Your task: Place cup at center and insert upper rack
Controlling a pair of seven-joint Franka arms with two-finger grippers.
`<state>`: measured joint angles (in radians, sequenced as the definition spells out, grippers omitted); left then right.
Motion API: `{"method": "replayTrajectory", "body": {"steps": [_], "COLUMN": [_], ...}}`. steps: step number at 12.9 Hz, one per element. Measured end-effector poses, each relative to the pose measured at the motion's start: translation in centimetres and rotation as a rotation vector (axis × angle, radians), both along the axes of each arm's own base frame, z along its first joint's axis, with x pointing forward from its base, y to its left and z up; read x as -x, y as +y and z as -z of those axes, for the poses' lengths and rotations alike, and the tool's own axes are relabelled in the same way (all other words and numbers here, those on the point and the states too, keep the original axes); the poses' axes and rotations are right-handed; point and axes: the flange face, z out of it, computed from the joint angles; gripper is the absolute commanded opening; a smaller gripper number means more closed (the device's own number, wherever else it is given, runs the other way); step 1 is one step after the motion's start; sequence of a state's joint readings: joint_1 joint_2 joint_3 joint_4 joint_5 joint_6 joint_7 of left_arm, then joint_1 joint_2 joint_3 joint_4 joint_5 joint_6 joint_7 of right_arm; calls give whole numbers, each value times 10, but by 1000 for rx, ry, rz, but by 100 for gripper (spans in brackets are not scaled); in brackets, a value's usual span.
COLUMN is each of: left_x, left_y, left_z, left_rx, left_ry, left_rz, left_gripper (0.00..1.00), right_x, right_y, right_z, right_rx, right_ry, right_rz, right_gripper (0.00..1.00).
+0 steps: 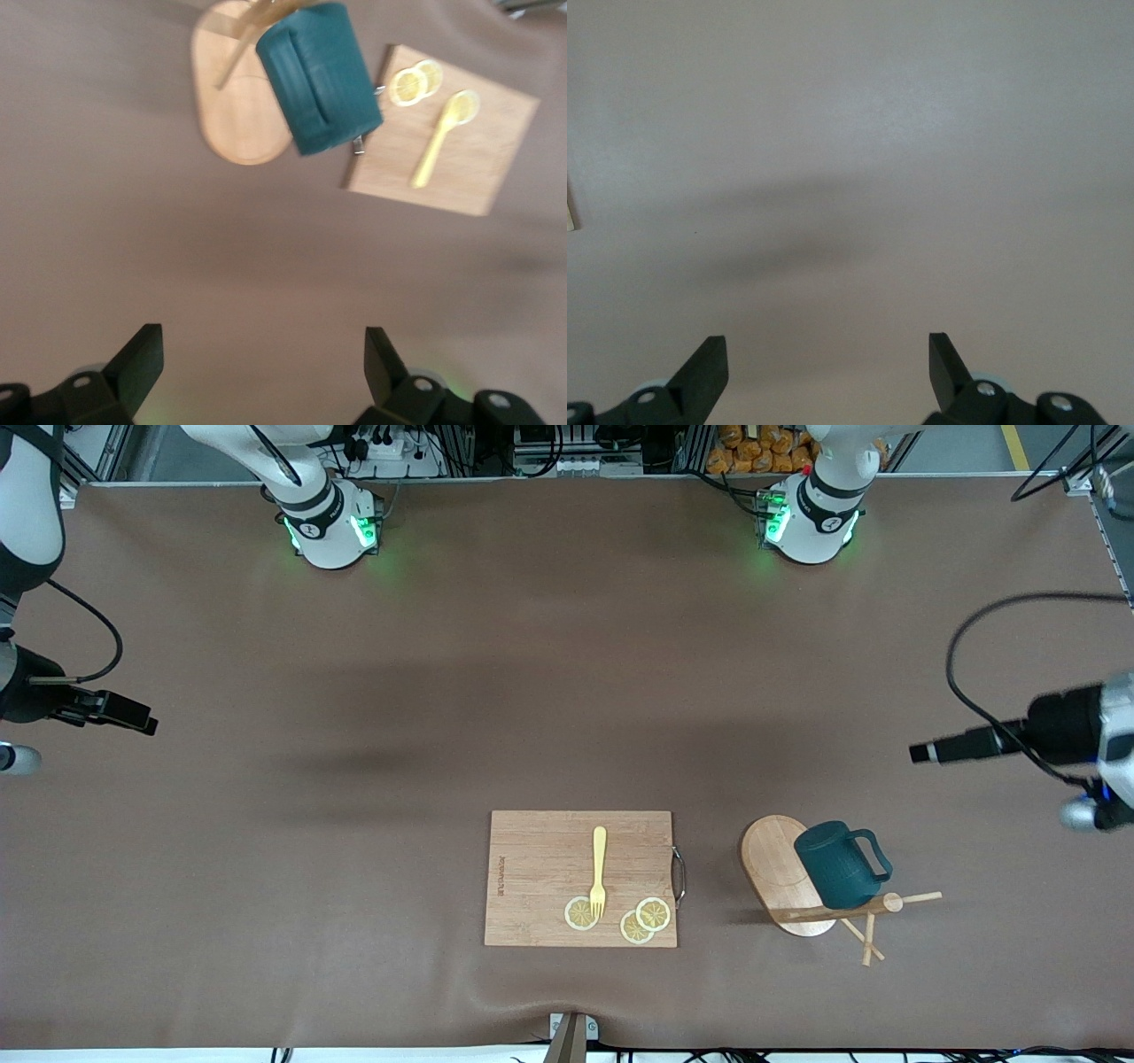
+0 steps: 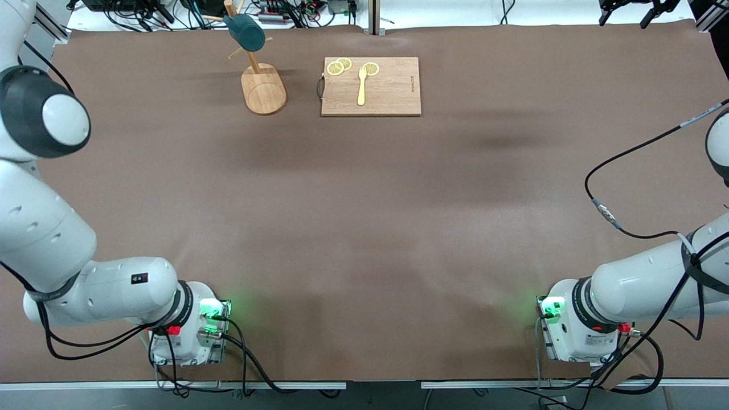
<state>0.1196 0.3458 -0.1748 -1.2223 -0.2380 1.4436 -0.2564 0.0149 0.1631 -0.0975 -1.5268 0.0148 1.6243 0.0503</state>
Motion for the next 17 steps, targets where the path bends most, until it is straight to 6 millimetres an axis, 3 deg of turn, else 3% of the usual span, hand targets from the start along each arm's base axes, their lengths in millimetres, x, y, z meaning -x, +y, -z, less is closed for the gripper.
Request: {"method": "replayTrajectory", "body": {"steps": [2, 5, 8, 11, 17], "left_x": [38, 85, 112, 124, 123], "left_y": [-18, -8, -10, -16, -16], "left_z": [-23, -38, -55, -59, -55], "left_rx": [-110, -236, -329, -338, -337], "left_ry": [-35, -89, -126, -139, -138], "left_rz": [53, 101, 161, 192, 192], "left_gripper": [100, 100, 100, 100, 100], "right_x": [0, 0, 0, 0, -1], "right_y": [-1, -1, -1, 0, 3], "right_z": [0, 0, 0, 0, -2], "right_rx": [0, 0, 0, 0, 0], "right_ry": [-1, -1, -2, -2, -7], "right_rz": [-1, -2, -2, -3, -10], "right_gripper": [100, 100, 100, 100, 100]}}
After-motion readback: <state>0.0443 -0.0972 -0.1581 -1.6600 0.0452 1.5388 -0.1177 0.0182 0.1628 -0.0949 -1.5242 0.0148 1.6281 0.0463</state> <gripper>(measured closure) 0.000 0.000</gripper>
